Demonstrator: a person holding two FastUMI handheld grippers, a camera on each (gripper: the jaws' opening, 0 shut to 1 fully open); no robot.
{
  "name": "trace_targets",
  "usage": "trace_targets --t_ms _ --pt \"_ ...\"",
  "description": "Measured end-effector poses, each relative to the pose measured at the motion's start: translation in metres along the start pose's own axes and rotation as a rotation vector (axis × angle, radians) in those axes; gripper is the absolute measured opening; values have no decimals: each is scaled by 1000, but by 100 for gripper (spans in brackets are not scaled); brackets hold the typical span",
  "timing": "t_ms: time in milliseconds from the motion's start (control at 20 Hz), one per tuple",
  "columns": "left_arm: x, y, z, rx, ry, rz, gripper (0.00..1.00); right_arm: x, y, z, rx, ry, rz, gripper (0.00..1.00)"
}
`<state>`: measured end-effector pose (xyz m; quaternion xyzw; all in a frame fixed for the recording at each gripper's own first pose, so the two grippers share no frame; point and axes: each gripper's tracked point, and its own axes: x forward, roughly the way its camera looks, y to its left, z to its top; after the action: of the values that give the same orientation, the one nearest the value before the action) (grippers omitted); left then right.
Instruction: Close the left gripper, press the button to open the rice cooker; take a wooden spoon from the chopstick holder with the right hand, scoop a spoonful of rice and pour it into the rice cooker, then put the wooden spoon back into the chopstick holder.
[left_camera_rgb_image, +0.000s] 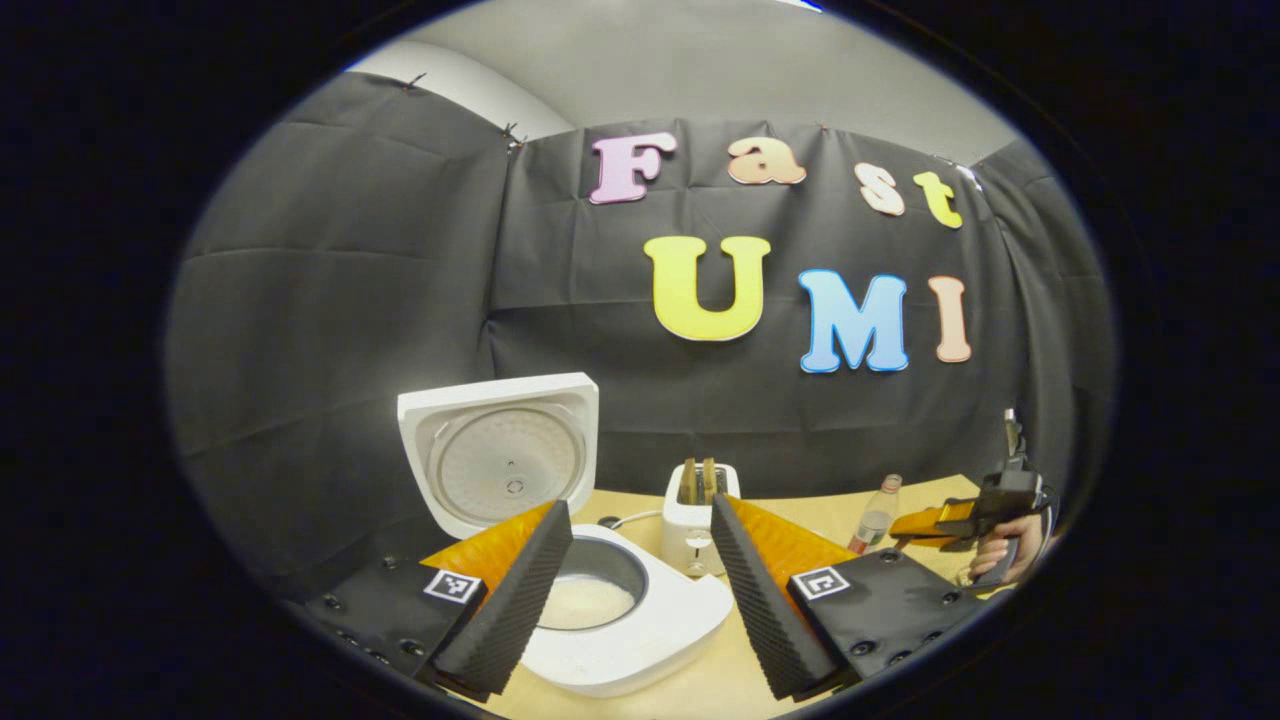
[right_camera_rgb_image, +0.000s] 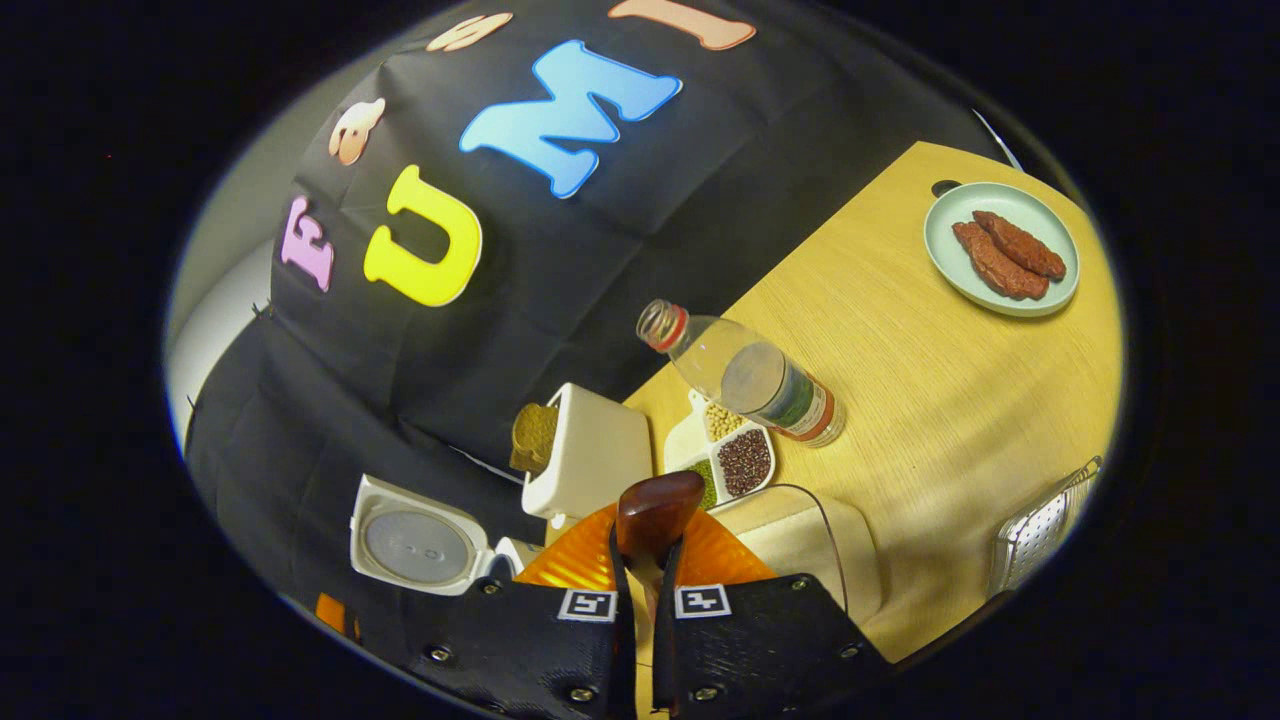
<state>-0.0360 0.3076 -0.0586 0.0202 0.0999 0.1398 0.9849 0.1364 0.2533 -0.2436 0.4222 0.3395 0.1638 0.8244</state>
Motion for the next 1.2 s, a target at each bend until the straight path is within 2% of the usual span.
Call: trace_targets --t_ms 150,250,400,550,800,900,1200 --pt "-3 -2 5 8 -16 -13 97 -19 19 18 101 -35 64 7" --pt "-6 -9 4 12 -25 -59 99 -31 30 22 159 -47 111 7" --pt "-11 -2 4 14 -38 -82 100 -42 53 29 189 -62 163 6" --pt "-16 11 -2 4 -36 -72 100 -51 78 31 215 -62 218 7" --pt "-21 28 -8 13 -47 -74 94 -51 117 21 203 -45 271 7" --pt "-22 38 -11 22 -50 -84 97 -46 132 15 187 -32 285 7" --pt "-27 75 -17 17 -46 -66 97 -24 178 -11 154 19 330 7"
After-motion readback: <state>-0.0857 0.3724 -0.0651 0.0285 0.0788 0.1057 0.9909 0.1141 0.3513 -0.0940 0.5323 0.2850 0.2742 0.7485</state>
